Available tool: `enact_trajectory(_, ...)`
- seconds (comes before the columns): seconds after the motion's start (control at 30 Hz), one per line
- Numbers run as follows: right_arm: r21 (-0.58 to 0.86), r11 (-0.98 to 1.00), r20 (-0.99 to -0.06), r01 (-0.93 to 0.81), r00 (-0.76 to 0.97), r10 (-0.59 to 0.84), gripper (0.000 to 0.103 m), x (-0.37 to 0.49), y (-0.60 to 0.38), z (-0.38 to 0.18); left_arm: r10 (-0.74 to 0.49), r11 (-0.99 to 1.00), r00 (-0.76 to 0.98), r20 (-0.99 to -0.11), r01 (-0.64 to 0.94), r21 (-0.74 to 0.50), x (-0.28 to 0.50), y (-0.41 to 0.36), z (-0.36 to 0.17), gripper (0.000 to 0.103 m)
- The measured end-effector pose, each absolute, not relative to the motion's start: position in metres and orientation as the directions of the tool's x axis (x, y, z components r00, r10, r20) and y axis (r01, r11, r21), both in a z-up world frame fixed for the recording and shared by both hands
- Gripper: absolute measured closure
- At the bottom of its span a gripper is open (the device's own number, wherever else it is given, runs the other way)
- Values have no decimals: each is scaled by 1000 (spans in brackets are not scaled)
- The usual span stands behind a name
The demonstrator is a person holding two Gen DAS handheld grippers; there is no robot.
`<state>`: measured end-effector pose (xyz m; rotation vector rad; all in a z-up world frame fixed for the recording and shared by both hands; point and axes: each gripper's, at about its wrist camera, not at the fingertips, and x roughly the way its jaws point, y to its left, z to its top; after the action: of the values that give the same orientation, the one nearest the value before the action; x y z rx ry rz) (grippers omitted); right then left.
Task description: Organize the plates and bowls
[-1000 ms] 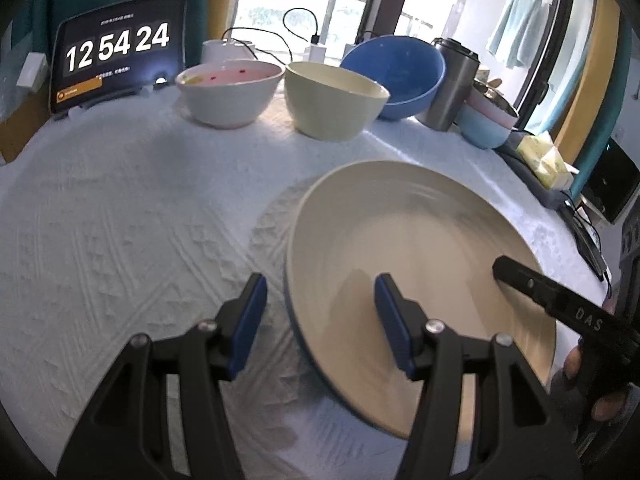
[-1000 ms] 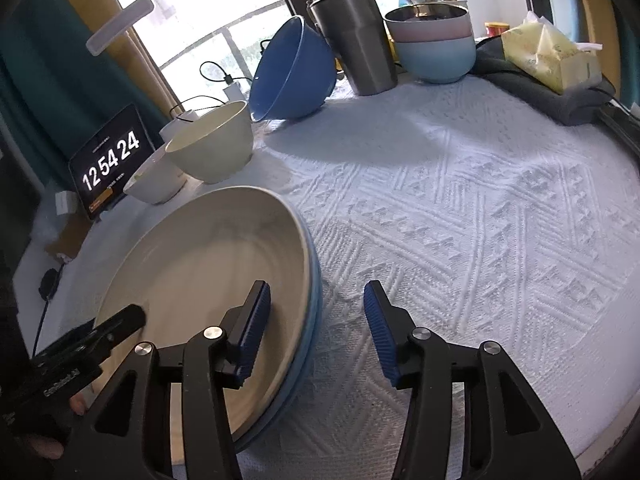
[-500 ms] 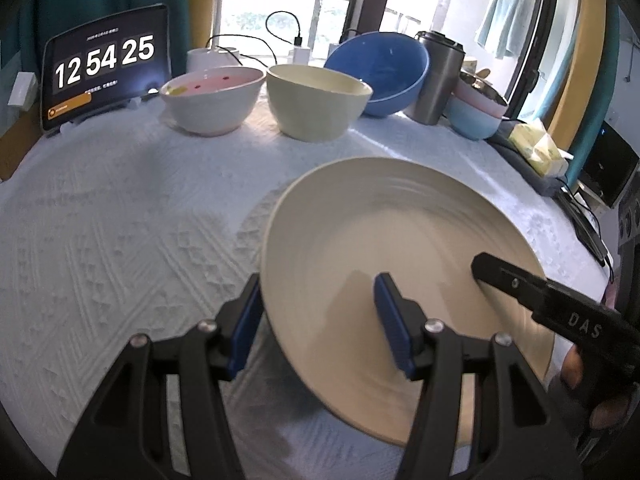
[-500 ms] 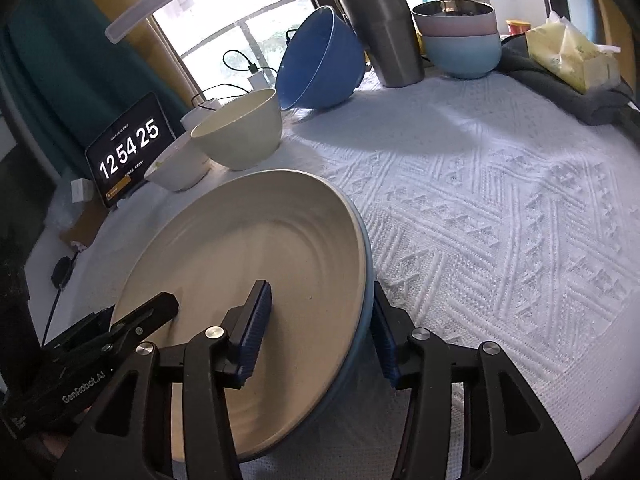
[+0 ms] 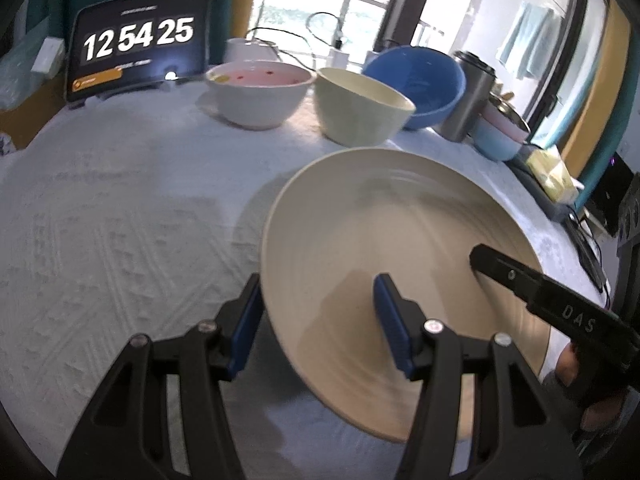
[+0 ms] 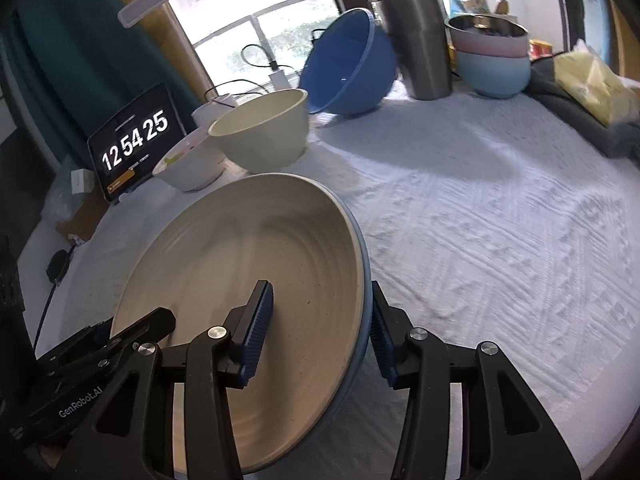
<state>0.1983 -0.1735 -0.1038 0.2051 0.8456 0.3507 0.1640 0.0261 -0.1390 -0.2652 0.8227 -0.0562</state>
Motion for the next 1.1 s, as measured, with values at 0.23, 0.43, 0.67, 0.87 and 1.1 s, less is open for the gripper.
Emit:
enact_trajectory(0.23,299,921,-686,-249,615,389,55,207,-149,-93,-133,956,696,-706,-97,-275,162,50,-136,46)
enact_trajectory(0.43,295,914,-681,-279,610,406,56,213,-129,-87,-105,949,710,-696,-138,-283,160,70,-134,46)
enact_trajectory(0.67,292,900,-675,-323,597,433,57,219,-106,-83,-66,939,726,-684,-186,-289,156,91,-131,46)
enact_trajectory(0.87,290,890,-678,-352,581,451,57,224,-86,-84,-38,929,729,-684,-227,-293,155,109,-132,46)
enact_trajectory(1.1,279,874,-688,-396,553,470,57,231,-61,-85,-4,917,732,-681,-269,-295,155,132,-134,46)
